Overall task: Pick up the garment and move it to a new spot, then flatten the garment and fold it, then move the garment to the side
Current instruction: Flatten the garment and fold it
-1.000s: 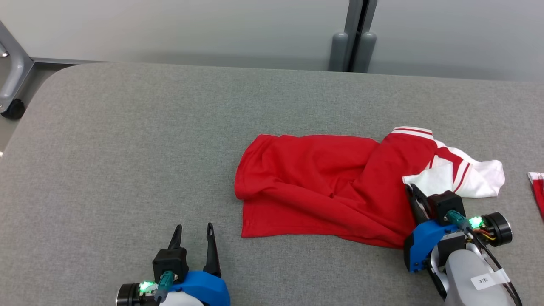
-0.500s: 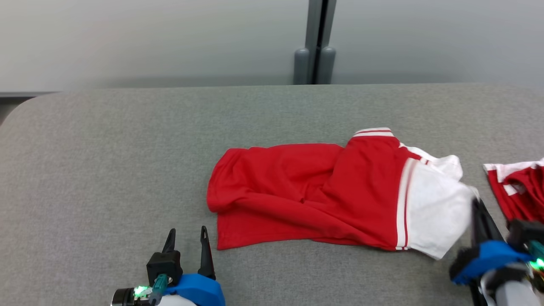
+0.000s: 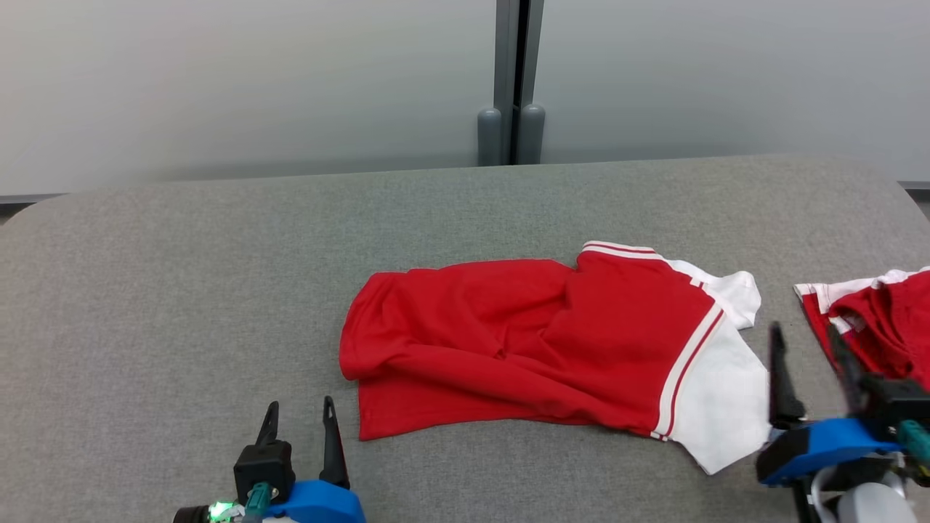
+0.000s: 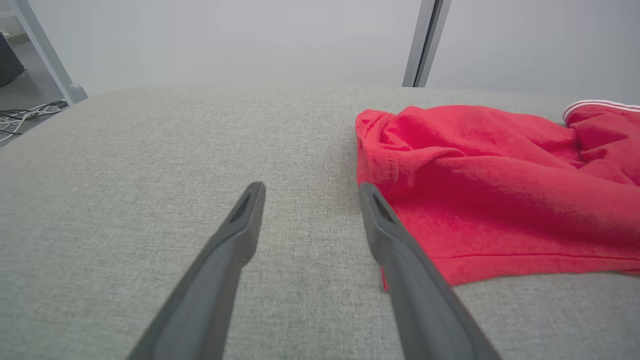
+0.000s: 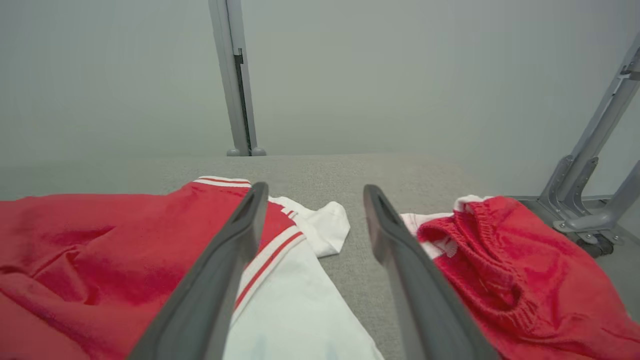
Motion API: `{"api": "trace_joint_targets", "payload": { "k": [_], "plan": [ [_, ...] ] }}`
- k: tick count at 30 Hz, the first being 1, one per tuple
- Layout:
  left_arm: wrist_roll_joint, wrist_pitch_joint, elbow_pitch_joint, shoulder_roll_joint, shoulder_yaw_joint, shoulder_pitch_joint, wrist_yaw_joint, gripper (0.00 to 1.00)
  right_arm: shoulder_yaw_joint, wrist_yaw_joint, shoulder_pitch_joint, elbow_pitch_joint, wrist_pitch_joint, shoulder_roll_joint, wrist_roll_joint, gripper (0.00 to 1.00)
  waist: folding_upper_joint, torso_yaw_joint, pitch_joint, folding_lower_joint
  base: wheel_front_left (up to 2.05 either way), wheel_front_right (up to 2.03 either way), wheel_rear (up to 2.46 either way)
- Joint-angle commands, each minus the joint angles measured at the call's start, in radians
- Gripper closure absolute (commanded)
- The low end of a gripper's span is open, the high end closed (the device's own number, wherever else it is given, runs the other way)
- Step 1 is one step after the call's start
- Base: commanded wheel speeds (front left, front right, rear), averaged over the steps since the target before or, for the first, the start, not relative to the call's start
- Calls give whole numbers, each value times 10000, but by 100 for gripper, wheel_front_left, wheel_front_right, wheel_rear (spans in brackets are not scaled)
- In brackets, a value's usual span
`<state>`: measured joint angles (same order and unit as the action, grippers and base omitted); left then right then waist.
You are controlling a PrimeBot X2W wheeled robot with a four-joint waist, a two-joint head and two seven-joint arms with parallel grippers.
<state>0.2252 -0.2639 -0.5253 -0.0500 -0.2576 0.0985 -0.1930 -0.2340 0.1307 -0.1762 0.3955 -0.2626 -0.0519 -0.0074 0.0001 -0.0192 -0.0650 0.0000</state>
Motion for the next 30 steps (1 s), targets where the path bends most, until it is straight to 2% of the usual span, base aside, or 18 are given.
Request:
{"api": "trace_joint_targets", "payload": {
  "k": [1,8,18,30],
  "plan": [
    [-74,-6,46,-9,102,-133,48,0,147,1,121,-33,-25,9,147,0,-1,27,28,0,0,0,0],
    [-383,-6,237,-7,367,-520,242,0,1129,1,397,120,-27,-5,188,0,-1,195,332,0,0,0,0],
    [-322,-6,138,-2,247,-840,428,0,1338,1,831,761,-28,-9,103,0,-1,174,651,0,0,0,0],
    [391,-4,-90,-4,-485,-340,813,0,1415,1,369,975,-28,-8,-3,0,-1,-166,7,0,0,0,0]
  ]
}}
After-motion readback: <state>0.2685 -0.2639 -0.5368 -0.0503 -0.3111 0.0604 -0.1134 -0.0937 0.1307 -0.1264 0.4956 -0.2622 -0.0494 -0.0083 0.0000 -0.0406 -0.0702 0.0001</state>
